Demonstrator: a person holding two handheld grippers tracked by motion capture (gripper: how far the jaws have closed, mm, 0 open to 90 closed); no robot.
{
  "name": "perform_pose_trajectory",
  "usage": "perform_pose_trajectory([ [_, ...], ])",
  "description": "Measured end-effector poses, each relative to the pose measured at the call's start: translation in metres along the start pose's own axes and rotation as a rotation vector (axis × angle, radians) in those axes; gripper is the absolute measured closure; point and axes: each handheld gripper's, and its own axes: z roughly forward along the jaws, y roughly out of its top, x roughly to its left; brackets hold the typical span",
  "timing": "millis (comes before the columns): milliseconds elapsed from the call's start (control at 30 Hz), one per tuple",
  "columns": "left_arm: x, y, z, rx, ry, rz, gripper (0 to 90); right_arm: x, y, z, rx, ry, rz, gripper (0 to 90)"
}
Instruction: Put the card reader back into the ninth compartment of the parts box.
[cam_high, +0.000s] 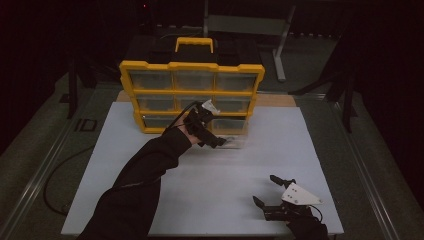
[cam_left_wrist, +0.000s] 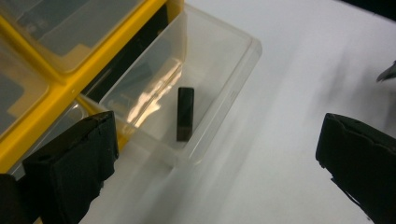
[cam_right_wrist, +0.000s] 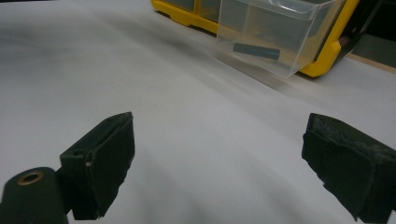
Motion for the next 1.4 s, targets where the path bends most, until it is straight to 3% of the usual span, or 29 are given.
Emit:
perform_pose_trajectory([
  [500, -0.005, -0.025, -0.015, -0.017, 0.000, 0.009, 0.4, 0.001, 0.001, 0.001, 0.001, 0.000, -0.006, 9.6],
  [1167, -0.014, -0.081, -0.035, -0.082, 0.015, 0.006, 0.4, 0.001, 0.001, 0.001, 0.002, -0.002, -0.006, 9.6],
  [1400, -0.020, -0.097, -0.039, -0.082, 0.022, 0.016, 0.4, 0.002, 0.001, 0.001, 0.003, -0.002, -0.004, 9.6],
])
